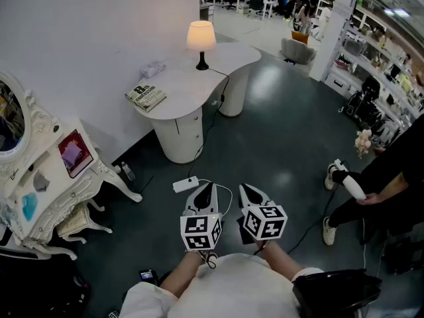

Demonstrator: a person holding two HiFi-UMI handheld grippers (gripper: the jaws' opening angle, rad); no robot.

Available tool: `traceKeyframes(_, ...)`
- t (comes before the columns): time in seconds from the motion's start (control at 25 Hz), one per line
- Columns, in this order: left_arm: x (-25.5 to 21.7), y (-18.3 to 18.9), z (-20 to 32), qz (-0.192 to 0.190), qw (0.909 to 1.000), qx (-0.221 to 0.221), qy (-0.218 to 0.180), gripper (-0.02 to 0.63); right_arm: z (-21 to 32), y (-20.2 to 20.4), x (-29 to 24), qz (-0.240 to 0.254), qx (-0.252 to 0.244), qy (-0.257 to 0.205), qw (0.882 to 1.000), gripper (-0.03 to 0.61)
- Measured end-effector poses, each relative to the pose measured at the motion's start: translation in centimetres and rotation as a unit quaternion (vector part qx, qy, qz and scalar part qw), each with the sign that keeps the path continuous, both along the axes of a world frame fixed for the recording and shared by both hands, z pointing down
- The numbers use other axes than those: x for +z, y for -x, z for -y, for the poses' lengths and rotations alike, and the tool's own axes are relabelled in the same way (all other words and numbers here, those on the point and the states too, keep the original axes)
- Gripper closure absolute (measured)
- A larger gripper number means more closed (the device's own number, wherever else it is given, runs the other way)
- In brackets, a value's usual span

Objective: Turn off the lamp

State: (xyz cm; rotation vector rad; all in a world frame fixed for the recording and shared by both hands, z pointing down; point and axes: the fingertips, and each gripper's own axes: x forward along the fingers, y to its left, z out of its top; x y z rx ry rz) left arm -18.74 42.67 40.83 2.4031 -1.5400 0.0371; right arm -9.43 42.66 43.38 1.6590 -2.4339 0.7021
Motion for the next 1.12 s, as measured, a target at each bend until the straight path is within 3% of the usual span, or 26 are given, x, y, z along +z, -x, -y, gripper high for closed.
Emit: traceKeyframes(1.12,1.9,1.9,5.4,-0.003,0.9999,0.0,0.01,0.606,4.7,-0.9,2.8,0.013,0.052,0.04,0.998,0.58)
